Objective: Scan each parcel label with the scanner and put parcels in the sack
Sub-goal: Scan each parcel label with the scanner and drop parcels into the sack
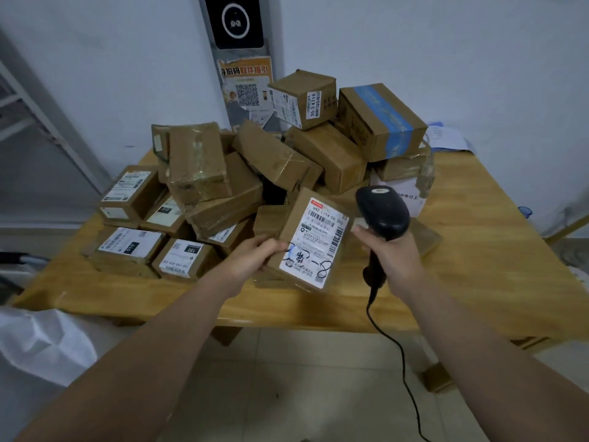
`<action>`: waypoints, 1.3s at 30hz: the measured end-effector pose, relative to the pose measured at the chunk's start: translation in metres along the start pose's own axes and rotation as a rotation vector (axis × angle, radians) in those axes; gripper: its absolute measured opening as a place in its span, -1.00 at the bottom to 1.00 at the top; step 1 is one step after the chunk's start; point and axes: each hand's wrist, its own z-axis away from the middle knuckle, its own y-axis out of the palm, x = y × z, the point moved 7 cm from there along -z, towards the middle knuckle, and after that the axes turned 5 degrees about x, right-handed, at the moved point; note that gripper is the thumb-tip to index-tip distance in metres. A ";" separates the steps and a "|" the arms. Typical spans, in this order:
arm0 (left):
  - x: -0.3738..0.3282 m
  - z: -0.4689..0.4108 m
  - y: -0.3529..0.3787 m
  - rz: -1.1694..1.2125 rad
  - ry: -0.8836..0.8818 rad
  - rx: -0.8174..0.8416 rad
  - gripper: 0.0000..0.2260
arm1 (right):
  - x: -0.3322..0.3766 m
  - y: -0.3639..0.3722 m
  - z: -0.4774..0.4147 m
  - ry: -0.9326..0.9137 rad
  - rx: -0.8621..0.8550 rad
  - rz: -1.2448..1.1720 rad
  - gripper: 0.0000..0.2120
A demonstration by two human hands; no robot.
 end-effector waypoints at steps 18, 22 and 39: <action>0.014 -0.014 -0.014 0.090 0.041 -0.247 -0.04 | 0.040 0.035 0.020 -0.089 0.143 0.387 -0.76; 0.025 -0.012 -0.017 0.119 0.064 -0.293 -0.15 | 0.032 0.051 0.035 0.011 0.220 0.450 -0.64; 0.034 -0.008 -0.015 0.203 0.064 -0.307 0.10 | 0.034 0.061 0.056 0.095 0.228 0.462 -0.76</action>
